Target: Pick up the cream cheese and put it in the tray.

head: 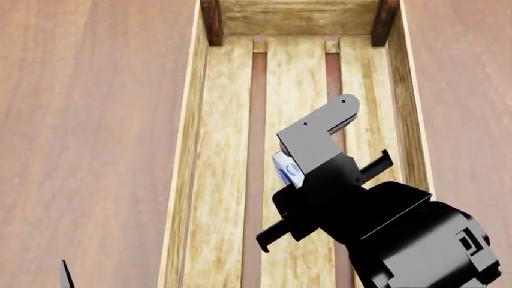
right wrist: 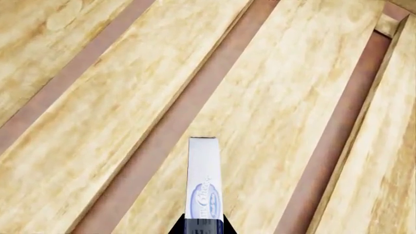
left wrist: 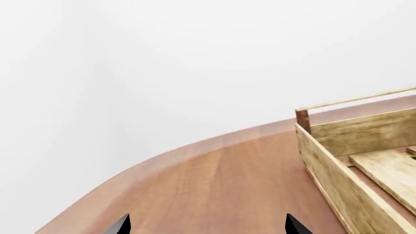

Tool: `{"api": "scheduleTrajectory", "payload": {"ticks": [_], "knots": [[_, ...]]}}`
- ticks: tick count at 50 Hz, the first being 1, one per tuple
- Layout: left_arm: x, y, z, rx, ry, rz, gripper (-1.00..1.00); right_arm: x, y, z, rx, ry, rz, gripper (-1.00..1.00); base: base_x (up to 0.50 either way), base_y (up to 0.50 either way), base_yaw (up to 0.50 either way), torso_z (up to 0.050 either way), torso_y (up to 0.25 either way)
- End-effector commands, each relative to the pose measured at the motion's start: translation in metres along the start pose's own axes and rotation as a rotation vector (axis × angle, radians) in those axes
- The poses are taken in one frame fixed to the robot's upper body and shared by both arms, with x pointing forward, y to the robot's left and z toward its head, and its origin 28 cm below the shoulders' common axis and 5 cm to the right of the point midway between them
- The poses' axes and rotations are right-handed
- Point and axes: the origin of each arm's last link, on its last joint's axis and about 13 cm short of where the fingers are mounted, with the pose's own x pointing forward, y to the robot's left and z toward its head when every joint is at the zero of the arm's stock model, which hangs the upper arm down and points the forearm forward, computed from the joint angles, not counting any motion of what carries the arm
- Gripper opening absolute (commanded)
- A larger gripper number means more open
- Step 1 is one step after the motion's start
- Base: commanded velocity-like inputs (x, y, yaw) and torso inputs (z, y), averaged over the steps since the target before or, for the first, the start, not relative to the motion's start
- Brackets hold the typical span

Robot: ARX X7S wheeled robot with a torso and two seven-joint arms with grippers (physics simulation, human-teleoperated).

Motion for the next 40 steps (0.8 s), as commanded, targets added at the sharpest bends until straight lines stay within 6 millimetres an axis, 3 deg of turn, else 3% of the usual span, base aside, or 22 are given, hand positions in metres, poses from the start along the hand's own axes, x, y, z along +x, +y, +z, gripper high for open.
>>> {"api": "scheduleTrajectory", "payload": {"ticks": [1,21,22,40], "knots": [[-0.0008,-0.0004,-0.0008,-0.005,-0.001,-0.009,1.00,0.0024,-0.0001,-0.0008,-0.018,0.004,-0.019,-1.00,0.00,0.00,0.00,0.000,0.000],[-0.0024,-0.0012,-0.0008,-0.004,-0.002,-0.013,1.00,0.0062,0.0005,-0.0028,-0.024,0.029,-0.020,-1.00,0.00,0.00,0.00,0.000,-0.001],[-0.0024,-0.0012,-0.0008,-0.004,-0.002,-0.014,1.00,0.0067,0.0002,-0.0029,-0.024,0.034,-0.026,1.00,0.00,0.00,0.00,0.000,-0.010],[-0.0020,-0.0011,0.0010,-0.002,-0.003,-0.015,1.00,0.0081,-0.0007,-0.0054,-0.025,0.042,-0.035,1.00,0.00,0.00,0.00,0.000,0.000]]}}
